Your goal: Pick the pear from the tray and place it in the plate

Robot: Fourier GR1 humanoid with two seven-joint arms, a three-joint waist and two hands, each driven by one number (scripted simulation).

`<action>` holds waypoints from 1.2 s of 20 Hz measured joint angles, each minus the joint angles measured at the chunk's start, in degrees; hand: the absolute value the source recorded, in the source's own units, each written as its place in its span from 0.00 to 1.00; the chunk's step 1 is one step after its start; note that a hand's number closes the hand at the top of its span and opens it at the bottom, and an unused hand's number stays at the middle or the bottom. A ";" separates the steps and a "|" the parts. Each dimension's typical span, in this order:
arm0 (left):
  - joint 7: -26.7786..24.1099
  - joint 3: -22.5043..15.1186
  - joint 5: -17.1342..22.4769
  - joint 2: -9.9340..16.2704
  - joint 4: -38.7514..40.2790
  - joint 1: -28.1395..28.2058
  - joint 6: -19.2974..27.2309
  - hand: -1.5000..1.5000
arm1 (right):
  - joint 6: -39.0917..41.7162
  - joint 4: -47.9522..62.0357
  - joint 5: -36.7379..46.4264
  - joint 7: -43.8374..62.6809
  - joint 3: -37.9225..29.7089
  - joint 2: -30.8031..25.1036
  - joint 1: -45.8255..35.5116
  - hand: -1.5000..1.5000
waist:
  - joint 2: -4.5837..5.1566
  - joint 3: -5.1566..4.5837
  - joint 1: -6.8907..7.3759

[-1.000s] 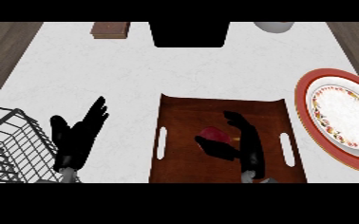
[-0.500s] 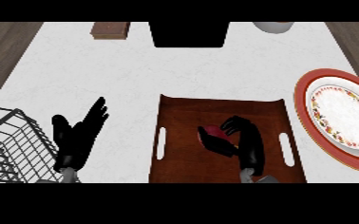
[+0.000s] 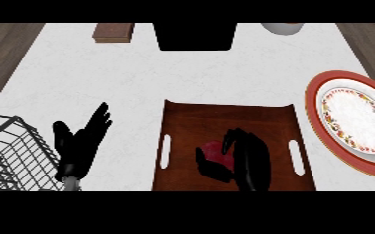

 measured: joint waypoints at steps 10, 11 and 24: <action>-0.28 0.10 0.11 -0.17 -0.11 0.26 0.08 0.50 | -1.37 -19.82 19.92 7.80 -1.29 0.82 7.07 1.00 | 0.20 0.32 -0.33; -0.32 0.04 0.22 -0.18 -0.08 0.19 -0.06 0.50 | -2.56 -20.74 20.03 7.69 -2.50 0.46 8.09 1.00 | 0.25 0.33 -0.26; -0.81 -0.23 0.71 -0.25 0.01 -0.41 -0.25 0.50 | -19.16 -22.26 -1.46 -4.25 -23.51 -11.23 13.74 1.00 | 0.73 0.37 0.42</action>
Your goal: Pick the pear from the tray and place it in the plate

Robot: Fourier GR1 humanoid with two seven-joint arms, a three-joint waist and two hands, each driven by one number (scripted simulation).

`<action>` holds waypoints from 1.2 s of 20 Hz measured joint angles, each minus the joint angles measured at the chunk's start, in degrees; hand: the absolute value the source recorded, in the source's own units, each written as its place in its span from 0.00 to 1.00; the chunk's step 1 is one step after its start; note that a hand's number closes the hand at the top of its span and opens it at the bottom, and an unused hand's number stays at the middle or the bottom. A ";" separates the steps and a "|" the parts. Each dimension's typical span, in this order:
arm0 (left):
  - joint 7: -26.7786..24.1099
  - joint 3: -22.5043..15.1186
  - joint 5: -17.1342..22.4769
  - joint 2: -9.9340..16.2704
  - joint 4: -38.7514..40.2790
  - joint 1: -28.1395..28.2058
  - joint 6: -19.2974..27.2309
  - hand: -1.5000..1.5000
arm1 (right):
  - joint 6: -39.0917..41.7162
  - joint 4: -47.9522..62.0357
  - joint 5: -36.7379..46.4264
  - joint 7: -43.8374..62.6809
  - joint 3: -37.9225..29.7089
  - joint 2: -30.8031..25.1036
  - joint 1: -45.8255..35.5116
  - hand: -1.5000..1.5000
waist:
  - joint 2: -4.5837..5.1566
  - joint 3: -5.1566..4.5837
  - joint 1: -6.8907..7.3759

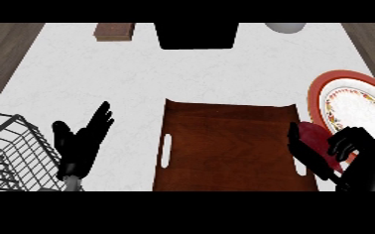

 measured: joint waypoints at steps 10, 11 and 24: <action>0.18 -0.10 -0.39 -0.07 0.17 -0.85 -0.80 0.50 | -7.35 21.40 -26.62 -17.93 -14.93 -11.21 -8.91 1.00 | 0.34 -0.12 0.86; 0.56 -0.03 -0.01 -0.09 0.20 -0.85 -0.94 0.50 | -6.99 23.35 -29.84 -20.43 -16.12 -12.33 -9.79 1.00 | 0.35 -0.12 0.87; 0.98 -1.07 -0.27 0.14 0.02 -2.07 -0.92 0.50 | 10.93 58.70 -48.49 -41.21 -24.54 -17.67 -20.88 0.00 | 1.14 -0.31 2.43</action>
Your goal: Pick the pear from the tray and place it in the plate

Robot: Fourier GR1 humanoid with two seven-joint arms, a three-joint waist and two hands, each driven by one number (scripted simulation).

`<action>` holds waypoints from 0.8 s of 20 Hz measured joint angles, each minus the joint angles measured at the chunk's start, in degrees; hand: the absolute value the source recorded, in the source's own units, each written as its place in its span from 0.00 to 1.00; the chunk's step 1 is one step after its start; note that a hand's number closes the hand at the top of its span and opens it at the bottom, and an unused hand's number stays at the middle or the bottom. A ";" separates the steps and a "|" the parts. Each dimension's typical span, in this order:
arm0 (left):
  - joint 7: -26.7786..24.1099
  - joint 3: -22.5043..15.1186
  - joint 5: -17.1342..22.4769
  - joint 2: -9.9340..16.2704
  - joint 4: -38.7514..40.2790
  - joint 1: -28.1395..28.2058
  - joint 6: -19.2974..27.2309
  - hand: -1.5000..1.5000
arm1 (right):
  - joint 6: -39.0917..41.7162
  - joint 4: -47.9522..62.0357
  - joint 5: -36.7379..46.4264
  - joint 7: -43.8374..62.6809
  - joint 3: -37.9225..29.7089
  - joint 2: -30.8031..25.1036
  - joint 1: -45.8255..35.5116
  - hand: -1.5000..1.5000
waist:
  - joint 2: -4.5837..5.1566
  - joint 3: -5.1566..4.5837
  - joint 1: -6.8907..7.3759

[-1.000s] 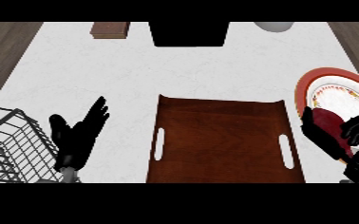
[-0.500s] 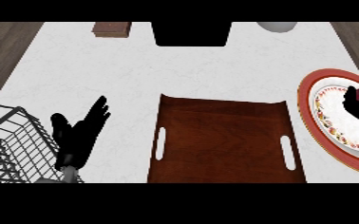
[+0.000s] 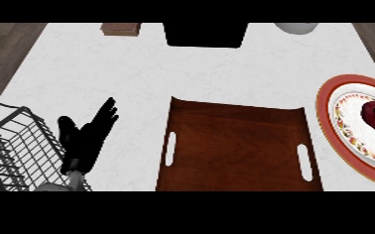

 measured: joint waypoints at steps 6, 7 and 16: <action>-0.62 -0.10 -0.21 0.01 0.14 -0.05 0.17 0.50 | 8.87 13.79 -5.07 -13.61 -4.24 0.97 -7.34 0.00 | -0.02 0.08 -0.02; -0.56 -0.13 -0.30 0.03 0.14 -0.04 0.31 0.50 | 9.53 15.37 -5.99 -16.41 -5.29 1.45 -8.10 0.00 | -0.03 0.09 -0.04; -0.64 0.58 -0.04 -0.25 0.72 0.45 0.46 0.50 | 18.31 24.74 -17.22 -32.93 -17.97 0.23 -11.95 0.00 | -0.55 0.32 -1.07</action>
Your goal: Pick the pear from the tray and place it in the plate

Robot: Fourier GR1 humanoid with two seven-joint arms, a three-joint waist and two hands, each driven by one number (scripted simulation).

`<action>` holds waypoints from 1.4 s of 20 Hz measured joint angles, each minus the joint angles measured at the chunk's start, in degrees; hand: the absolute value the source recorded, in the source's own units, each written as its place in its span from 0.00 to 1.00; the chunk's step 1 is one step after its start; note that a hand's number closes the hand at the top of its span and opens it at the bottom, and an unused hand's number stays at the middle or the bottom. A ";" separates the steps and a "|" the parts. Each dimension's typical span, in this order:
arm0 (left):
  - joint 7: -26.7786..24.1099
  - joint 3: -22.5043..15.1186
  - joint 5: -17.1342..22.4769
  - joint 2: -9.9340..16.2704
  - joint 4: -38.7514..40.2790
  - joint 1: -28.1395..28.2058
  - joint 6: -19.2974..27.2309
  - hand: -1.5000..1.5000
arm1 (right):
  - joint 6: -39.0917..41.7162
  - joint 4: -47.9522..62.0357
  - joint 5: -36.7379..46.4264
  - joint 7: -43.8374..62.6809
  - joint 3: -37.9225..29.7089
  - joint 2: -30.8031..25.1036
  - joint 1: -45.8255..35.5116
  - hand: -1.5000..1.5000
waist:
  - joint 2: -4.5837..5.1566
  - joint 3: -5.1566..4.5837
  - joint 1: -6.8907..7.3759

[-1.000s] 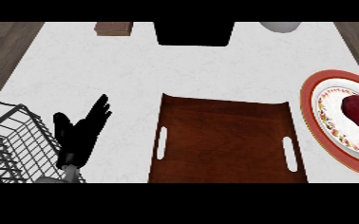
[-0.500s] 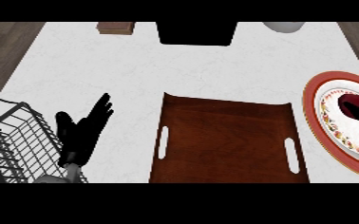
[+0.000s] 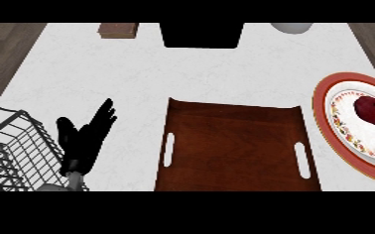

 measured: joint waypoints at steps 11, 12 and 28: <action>0.56 0.89 -0.26 0.12 -0.67 1.53 0.16 0.50 | 24.63 3.87 -6.37 -6.60 -4.30 -5.68 10.09 0.00 | -0.73 -0.10 -1.17; 0.25 0.95 -0.20 0.11 -0.57 1.60 0.21 0.50 | 26.61 3.85 -6.54 -7.55 -4.29 -5.88 11.45 0.00 | -0.76 -0.11 -1.21; 0.60 1.29 -0.13 0.13 -0.70 1.90 -0.71 0.50 | 30.76 -4.53 -4.61 -16.64 -1.63 -3.34 30.59 0.00 | -0.98 -0.23 -1.42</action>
